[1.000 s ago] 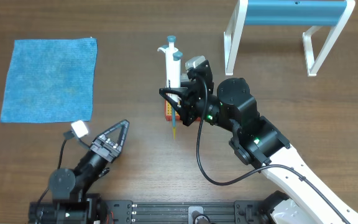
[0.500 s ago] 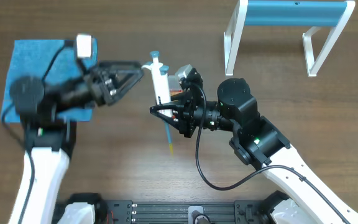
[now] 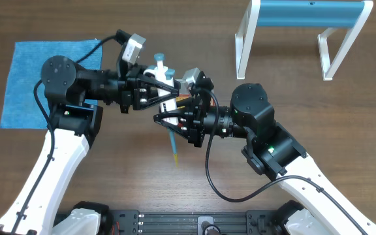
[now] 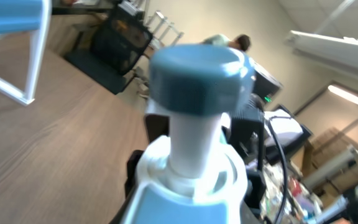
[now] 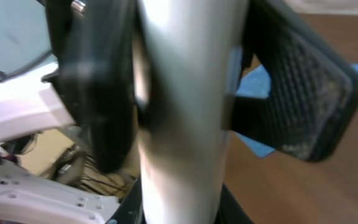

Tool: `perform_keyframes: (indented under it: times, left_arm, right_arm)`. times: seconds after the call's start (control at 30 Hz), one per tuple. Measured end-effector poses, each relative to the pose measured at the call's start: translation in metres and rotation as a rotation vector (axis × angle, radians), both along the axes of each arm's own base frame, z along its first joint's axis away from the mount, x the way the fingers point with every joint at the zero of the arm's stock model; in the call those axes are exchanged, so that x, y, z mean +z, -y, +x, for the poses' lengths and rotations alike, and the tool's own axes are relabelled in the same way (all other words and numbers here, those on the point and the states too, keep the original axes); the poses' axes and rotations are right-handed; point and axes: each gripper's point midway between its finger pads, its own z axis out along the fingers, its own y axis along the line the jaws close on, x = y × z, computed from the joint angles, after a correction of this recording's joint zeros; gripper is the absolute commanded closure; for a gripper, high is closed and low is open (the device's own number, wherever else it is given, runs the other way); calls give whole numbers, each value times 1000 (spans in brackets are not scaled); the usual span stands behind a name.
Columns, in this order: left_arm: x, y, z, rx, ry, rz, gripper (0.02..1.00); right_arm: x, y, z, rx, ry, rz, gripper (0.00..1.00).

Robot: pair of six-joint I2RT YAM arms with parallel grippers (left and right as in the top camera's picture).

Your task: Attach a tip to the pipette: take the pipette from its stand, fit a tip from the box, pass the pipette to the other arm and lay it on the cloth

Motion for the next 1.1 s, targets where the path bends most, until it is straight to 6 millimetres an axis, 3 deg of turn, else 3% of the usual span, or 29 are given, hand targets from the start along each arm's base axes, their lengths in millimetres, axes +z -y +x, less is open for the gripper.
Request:
perform_keyframes:
  times: [0.03, 0.07, 0.23, 0.3, 0.37, 0.4, 0.5, 0.6, 0.67, 0.73, 0.8, 0.87, 0.9, 1.0, 1.07, 1.1]
  left_arm:
    - [1, 0, -2, -8, 23, 1, 991]
    - [1, 0, -2, -9, 25, 1, 991]
    - [-10, -3, 10, -1, -65, 12, 989]
    - [-33, -23, 46, 79, -148, 18, 991]
    - [-65, -47, 82, 165, -269, 19, 991]
    - [-88, -62, 100, 212, -354, 18, 991]
    - [-175, -99, 142, 401, -660, 44, 989]
    - [-259, -114, 141, 591, -907, 208, 993]
    - [-277, -122, 140, 664, -907, 288, 993]
    - [-279, -137, 141, 741, -944, 364, 993]
    - [-265, -176, 142, 884, -1033, 539, 991]
    - [-206, -232, 158, 1038, -944, 724, 993]
    - [-172, -256, 169, 1108, -858, 789, 993]
    - [-92, -322, 188, 1286, -633, 1009, 993]
    - [-88, -351, 187, 1330, -619, 1143, 993]
    - [-97, -368, 189, 1342, -630, 1212, 991]
  right_arm:
    - [1, 0, -2, 11, -1, 4, 288]
    - [2, 0, -2, 10, -5, 5, 180]
    - [-2, 10, 2, 21, 6, -7, 178]
    - [-4, 45, 11, 1, -41, -16, 178]
    - [-7, 76, 14, -51, -106, -31, 178]
    - [-7, 107, 17, -129, -138, -31, 176]
    - [7, 162, 5, -304, -106, -16, 176]
    - [13, 196, -16, -518, -76, -38, 176]
    - [5, 206, -30, -623, -114, -60, 176]
    - [-14, 214, -38, -698, -211, -95, 174]
    - [-61, 231, -49, -826, -439, -202, 174]
    - [-85, 247, -48, -909, -538, -286, 174]
    - [-91, 254, -45, -938, -562, -315, 174]
    - [-114, 275, -35, -1016, -657, -418, 174]
    - [-126, 283, -31, -1031, -722, -458, 172]
    - [-133, 285, -31, -1036, -773, -475, 174]
